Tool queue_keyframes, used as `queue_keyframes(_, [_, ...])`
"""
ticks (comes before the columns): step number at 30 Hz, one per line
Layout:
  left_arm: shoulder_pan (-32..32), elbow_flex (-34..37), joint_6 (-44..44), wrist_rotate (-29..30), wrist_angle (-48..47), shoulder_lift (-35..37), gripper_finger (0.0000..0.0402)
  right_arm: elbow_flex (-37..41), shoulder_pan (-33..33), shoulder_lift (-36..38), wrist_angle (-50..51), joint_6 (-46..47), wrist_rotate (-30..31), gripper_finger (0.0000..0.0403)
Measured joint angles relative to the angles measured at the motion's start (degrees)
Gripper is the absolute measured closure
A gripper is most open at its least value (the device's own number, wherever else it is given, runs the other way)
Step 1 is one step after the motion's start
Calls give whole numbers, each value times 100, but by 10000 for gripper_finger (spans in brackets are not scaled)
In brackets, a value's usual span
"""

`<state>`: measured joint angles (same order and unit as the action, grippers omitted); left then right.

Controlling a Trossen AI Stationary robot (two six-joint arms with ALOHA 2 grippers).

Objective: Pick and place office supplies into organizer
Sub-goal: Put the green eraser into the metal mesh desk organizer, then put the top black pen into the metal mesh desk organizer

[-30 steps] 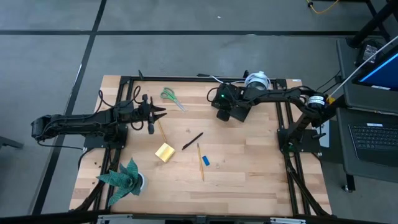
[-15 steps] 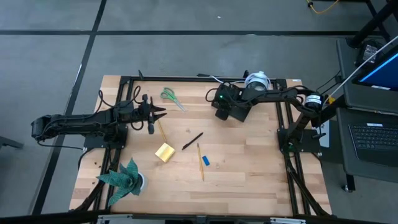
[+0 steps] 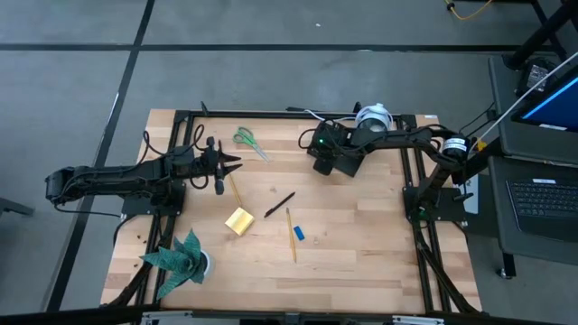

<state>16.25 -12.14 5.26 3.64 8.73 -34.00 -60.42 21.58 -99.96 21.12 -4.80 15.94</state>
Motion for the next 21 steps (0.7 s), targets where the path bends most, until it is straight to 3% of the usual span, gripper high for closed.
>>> queue_keyframes(6, [0,0,0,0,0,0,313,0,0,0,14,-17,-4,313])
queue_keyframes(15, [-1,0,-7,0,3,-1,313,0,0,0,-1,-19,-6,256])
queue_keyframes(21, [0,0,-9,0,4,0,313,0,-2,0,-28,-20,-11,240])
